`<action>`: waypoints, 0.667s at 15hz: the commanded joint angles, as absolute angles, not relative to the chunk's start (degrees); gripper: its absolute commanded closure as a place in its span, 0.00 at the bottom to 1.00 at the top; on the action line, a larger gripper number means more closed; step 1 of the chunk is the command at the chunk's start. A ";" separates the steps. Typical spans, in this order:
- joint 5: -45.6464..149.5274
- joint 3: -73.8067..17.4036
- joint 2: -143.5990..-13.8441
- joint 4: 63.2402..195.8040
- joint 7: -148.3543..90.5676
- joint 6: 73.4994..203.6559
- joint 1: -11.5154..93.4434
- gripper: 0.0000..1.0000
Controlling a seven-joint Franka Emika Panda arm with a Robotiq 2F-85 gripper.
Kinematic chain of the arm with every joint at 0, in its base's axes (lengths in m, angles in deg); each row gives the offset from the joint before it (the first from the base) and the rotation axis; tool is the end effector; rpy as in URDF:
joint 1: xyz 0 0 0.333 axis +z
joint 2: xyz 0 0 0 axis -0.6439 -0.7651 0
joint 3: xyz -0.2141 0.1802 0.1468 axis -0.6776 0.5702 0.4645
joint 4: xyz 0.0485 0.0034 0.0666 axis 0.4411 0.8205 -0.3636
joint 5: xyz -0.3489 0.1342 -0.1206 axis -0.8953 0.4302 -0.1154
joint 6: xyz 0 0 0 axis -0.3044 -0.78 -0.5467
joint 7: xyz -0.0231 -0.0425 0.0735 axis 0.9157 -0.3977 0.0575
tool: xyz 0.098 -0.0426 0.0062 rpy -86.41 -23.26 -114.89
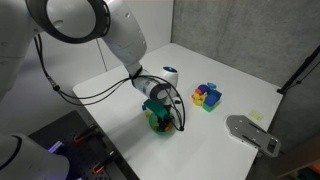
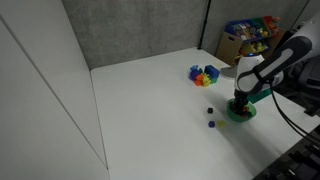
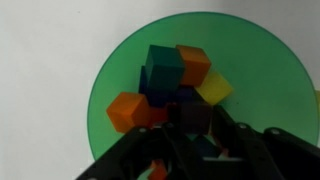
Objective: Take a small brown block out of the bowl and put it on the small blue block on the table
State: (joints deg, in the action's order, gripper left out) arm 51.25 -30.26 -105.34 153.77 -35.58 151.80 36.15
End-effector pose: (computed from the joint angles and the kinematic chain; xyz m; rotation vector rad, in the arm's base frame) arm 0.5423 -0.0984 0.0552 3.0428 -0.0908 -0.3299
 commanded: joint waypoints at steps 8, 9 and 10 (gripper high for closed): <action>50.40 -30.45 -101.99 150.69 -34.20 145.83 38.02 0.81; 50.38 -30.29 -101.38 150.45 -34.26 144.90 38.24 0.83; 50.26 -30.20 -100.64 150.26 -34.20 143.84 38.62 0.84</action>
